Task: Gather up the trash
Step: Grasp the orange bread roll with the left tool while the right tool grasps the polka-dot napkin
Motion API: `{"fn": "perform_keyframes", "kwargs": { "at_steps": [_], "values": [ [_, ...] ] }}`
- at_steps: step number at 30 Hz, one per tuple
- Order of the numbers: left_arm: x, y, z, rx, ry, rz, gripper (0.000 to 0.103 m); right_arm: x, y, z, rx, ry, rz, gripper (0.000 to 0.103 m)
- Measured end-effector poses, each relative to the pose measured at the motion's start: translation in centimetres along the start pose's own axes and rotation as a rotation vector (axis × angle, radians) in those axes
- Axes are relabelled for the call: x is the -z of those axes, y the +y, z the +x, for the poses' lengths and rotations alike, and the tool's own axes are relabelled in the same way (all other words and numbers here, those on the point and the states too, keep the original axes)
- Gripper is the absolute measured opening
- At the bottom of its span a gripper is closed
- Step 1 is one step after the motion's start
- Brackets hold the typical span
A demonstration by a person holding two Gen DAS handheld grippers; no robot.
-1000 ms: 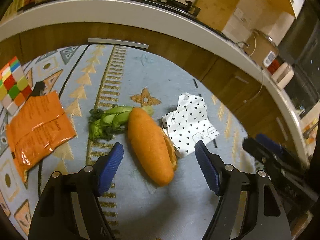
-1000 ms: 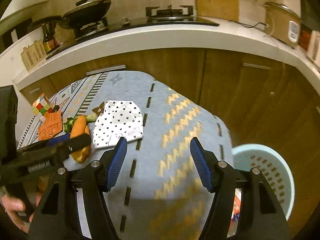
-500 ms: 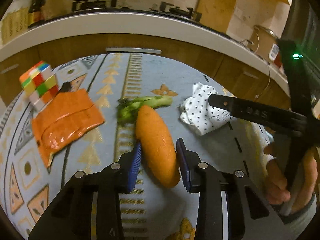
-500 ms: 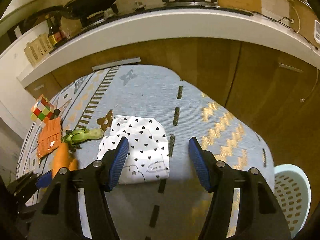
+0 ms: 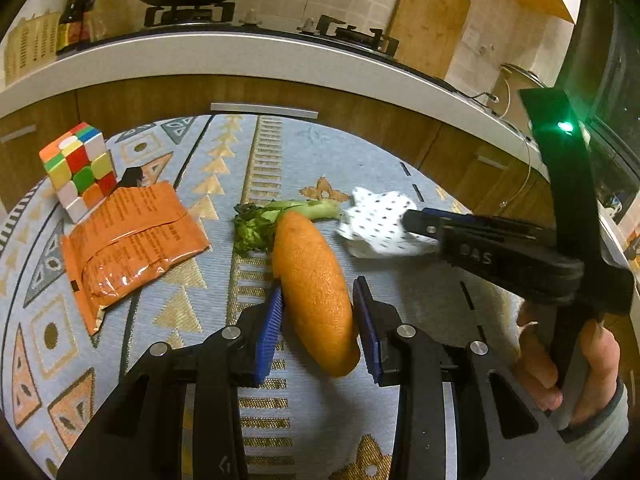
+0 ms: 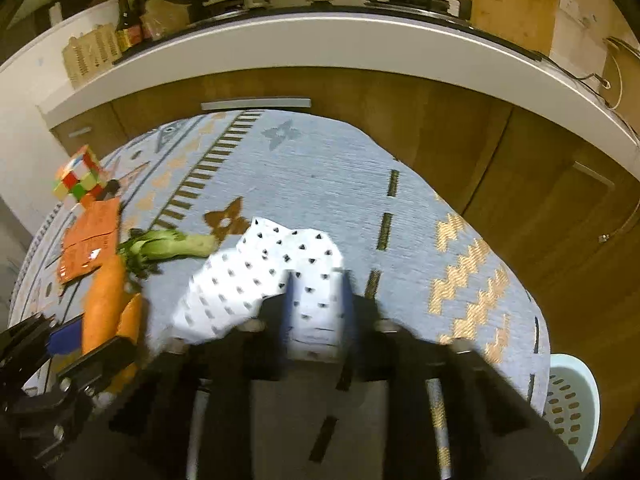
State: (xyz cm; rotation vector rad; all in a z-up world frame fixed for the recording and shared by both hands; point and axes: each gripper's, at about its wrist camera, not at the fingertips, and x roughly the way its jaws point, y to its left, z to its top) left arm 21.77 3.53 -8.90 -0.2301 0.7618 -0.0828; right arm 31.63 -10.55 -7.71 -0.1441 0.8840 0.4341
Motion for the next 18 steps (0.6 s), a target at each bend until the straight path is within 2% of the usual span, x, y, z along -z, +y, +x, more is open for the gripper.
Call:
{"fn": "perform_keyframes", "kwargs": {
  "at_steps": [1, 6, 10, 15, 17, 18],
  "values": [
    [0.0, 0.0, 0.0, 0.002, -0.002, 0.000, 0.034, 0.2, 0.2, -0.4, 0.006, -0.012, -0.009, 0.000],
    [-0.1, 0.3, -0.1, 0.009, -0.008, -0.008, 0.034, 1.4, 0.7, -2.8, 0.015, -0.074, 0.002, 0.000],
    [-0.1, 0.5, -0.4, 0.008, -0.017, -0.021, 0.034, 3.0, 0.4, -4.9, -0.003, -0.078, 0.046, 0.000],
    [-0.1, 0.8, -0.4, 0.015, -0.018, -0.041, 0.034, 4.7, 1.0, -7.2, -0.052, -0.068, 0.043, 0.000],
    [-0.2, 1.0, -0.4, 0.019, -0.016, -0.047, 0.034, 4.7, 0.9, -7.2, -0.073, -0.059, 0.029, 0.004],
    [-0.2, 1.0, -0.4, 0.021, -0.016, -0.050, 0.034, 4.5, 0.9, -7.0, -0.080, -0.054, 0.023, 0.013]
  ]
}}
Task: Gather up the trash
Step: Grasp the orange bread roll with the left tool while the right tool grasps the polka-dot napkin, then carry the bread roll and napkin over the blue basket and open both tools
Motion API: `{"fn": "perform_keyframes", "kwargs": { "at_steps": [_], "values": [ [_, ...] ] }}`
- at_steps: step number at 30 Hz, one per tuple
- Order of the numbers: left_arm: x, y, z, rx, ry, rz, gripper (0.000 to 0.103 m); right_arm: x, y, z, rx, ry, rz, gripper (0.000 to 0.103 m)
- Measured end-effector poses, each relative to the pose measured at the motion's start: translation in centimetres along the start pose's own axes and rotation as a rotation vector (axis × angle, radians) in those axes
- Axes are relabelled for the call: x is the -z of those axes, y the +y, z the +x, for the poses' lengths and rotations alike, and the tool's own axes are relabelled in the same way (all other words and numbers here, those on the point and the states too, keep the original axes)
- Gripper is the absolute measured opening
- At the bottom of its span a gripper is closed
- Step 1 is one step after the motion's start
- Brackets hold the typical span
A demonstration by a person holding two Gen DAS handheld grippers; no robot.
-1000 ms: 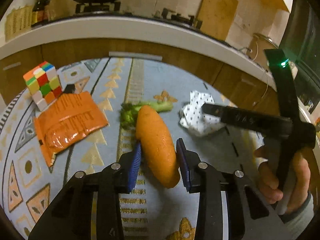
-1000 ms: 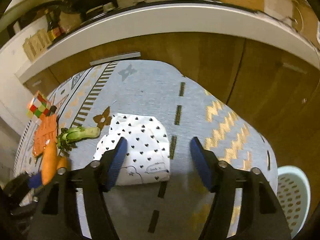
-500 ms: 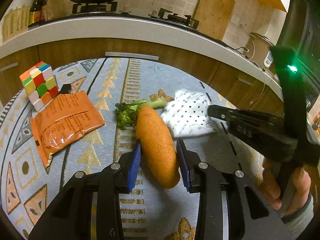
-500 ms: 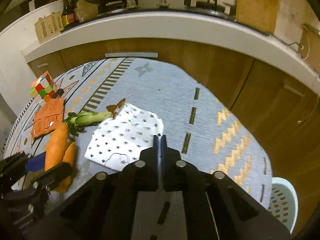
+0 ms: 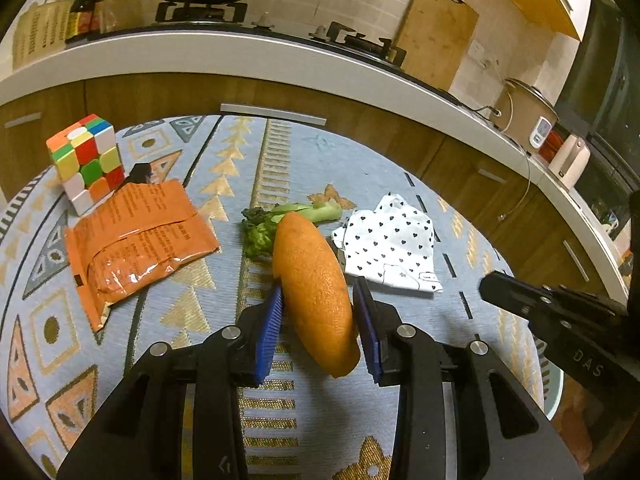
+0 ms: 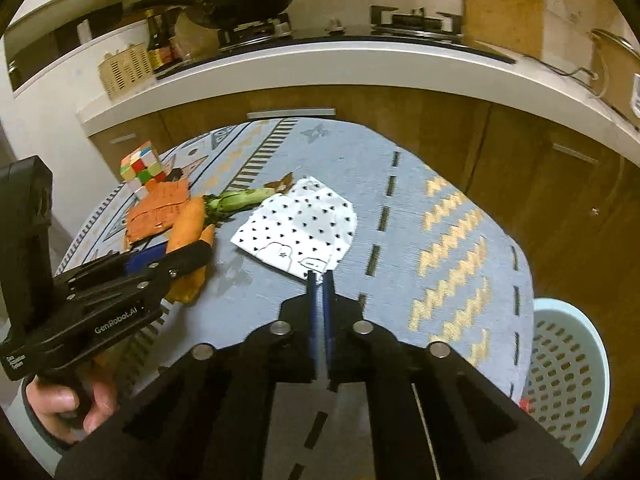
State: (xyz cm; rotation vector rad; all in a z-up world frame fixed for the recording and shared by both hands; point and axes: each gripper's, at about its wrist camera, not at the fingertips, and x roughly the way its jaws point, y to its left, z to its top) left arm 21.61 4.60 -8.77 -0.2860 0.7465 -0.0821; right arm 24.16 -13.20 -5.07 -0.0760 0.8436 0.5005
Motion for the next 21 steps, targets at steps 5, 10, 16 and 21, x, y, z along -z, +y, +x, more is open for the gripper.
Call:
{"fn": "perform_keyframes", "kwargs": {
  "at_steps": [5, 10, 16, 21],
  "values": [
    [-0.1, 0.2, 0.1, 0.006, 0.002, -0.003, 0.034, -2.5, -0.5, 2.7, 0.004, 0.005, -0.048, 0.063],
    [-0.1, 0.0, 0.3, 0.018, 0.009, 0.000, 0.034, -4.3, -1.3, 6.7, -0.059, 0.089, -0.109, 0.079],
    [-0.1, -0.1, 0.5, 0.030, 0.020, 0.000, 0.034, -4.2, -0.3, 8.0, -0.095, 0.128, -0.188, 0.066],
    [0.0, -0.2, 0.5, 0.023, 0.020, 0.005, 0.034, -2.8, 0.9, 6.7, -0.080, 0.106, -0.222, 0.019]
  ]
}}
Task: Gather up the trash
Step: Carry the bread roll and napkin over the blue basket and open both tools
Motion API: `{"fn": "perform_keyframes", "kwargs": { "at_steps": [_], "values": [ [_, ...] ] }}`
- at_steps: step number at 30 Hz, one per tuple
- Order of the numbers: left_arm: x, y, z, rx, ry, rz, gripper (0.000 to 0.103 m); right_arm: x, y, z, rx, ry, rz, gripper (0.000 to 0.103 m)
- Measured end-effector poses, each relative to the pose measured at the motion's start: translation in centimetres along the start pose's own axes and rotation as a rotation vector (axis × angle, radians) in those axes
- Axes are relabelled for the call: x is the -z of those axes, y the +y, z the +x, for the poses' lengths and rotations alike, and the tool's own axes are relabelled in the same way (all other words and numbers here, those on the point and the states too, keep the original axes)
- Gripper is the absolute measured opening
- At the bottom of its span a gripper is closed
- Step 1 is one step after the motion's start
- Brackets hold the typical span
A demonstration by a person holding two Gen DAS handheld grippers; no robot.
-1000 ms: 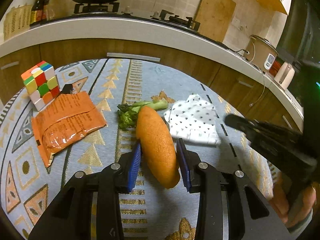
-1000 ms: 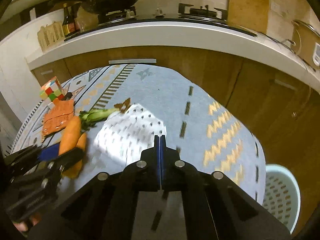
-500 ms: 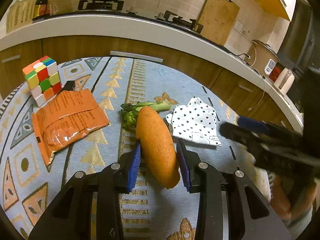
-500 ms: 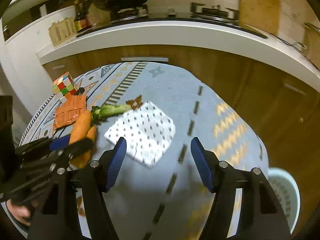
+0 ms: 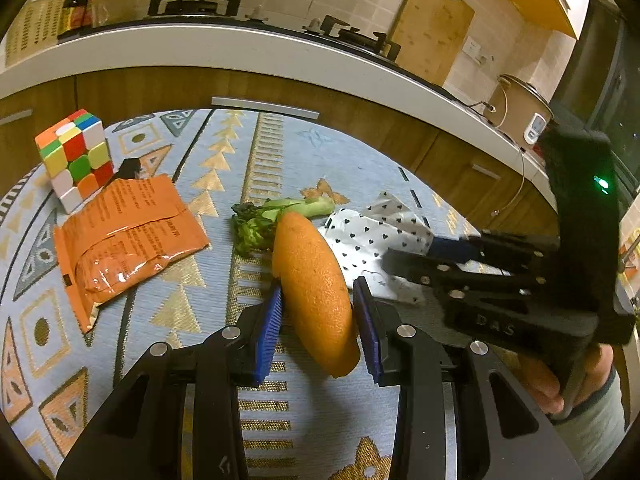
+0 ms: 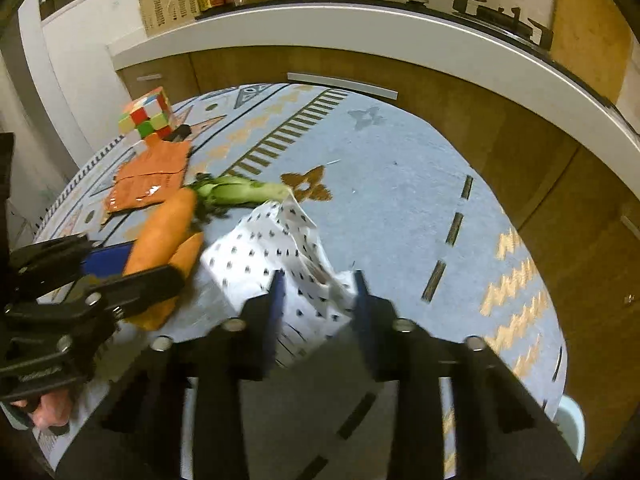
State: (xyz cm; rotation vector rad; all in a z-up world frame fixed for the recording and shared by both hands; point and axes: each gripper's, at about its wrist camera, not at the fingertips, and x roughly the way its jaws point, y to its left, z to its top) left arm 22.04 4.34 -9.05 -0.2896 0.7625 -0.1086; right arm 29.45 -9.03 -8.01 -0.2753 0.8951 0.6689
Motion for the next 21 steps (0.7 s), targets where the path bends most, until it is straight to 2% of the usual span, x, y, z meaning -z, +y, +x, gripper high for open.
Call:
{"fn": "perform_keyframes", "kwargs": {
  "at_steps": [3, 10, 21],
  "values": [
    [0.1, -0.2, -0.1, -0.009, -0.008, 0.006, 0.034, 0.8, -0.2, -1.0, -0.006, -0.022, 0.059, 0.009],
    [0.5, -2.0, -0.9, -0.024, -0.036, 0.086, 0.034, 3.2, 0.9, -4.8, 0.089, -0.106, 0.130, 0.007],
    [0.6, -9.3, -4.0, 0.114, -0.068, 0.200, 0.034, 7.5, -3.3, -15.3, 0.265, -0.259, 0.298, 0.007]
  ]
}}
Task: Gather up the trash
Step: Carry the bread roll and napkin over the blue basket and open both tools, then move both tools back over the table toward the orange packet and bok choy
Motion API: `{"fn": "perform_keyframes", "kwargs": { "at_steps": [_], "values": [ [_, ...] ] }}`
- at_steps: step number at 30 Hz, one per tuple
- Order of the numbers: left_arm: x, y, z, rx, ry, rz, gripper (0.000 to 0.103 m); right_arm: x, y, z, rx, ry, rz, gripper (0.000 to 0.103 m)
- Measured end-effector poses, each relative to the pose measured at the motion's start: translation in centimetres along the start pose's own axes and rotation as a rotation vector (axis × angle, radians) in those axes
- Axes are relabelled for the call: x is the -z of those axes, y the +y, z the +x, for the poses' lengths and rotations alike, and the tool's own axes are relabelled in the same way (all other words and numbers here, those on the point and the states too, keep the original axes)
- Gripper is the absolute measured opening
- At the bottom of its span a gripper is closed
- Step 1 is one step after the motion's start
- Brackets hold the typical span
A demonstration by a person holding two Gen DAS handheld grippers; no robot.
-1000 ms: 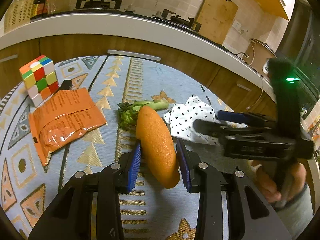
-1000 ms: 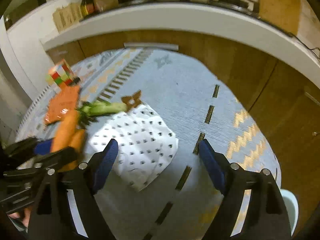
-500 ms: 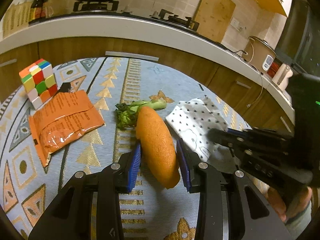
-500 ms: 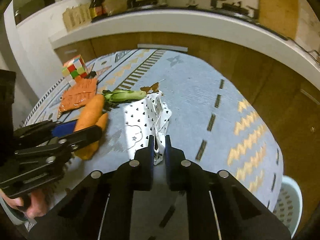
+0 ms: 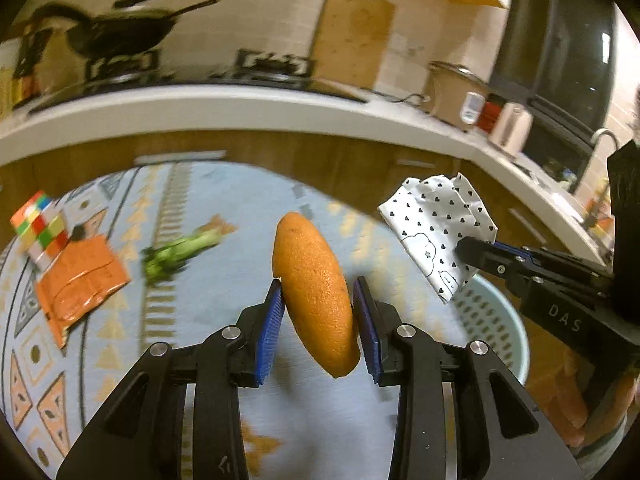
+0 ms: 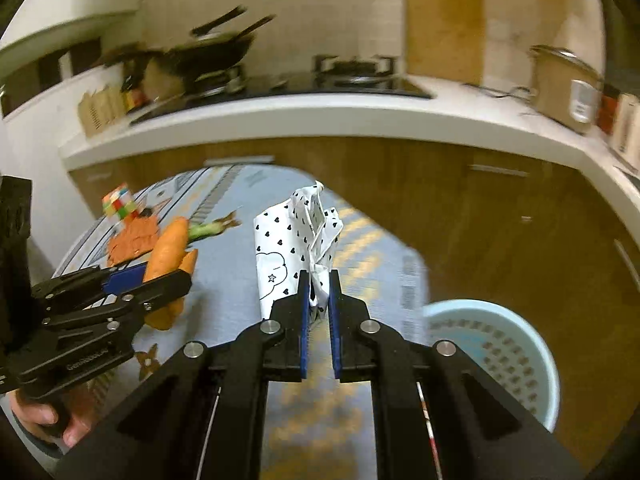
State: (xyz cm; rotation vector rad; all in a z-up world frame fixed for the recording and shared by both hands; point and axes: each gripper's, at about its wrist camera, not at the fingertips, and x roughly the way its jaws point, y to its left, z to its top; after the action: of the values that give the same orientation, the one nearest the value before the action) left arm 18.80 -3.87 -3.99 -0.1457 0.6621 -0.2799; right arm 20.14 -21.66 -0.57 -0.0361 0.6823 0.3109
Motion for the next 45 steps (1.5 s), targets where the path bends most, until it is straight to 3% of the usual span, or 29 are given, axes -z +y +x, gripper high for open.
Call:
{"fn": "perform_keyframes", "kwargs": {
  "at_steps": [7, 18, 27, 31, 34, 45],
  "values": [
    [-1.1, -6.9, 0.5, 0.084, -0.004, 0.107, 0.034, 1.9, -5.3, -4.0, 0.092, -0.031, 0.136, 0.007],
    [1.6, -15.0, 4.2, 0.186, 0.114, 0.279, 0.034, 7.5, -12.4, -5.0, 0.214, 0.062, 0.323, 0.007],
    [3.4, -17.3, 7.3, 0.245, 0.213, 0.328, 0.037, 9.9, -15.0, -4.6, 0.250, 0.111, 0.406, 0.007],
    [3.4, -17.6, 7.3, 0.237, 0.200, 0.327, 0.057, 10.3, -15.6, -4.6, 0.251, 0.123, 0.426, 0.010],
    [3.3, -17.5, 7.3, 0.233, 0.196, 0.326, 0.062, 10.5, -16.2, -4.5, 0.235, 0.126, 0.453, 0.015],
    [2.6, -15.4, 5.6, 0.210, 0.167, 0.284, 0.062, 9.7, -15.2, -5.1, 0.190, 0.096, 0.450, 0.015]
  ]
}}
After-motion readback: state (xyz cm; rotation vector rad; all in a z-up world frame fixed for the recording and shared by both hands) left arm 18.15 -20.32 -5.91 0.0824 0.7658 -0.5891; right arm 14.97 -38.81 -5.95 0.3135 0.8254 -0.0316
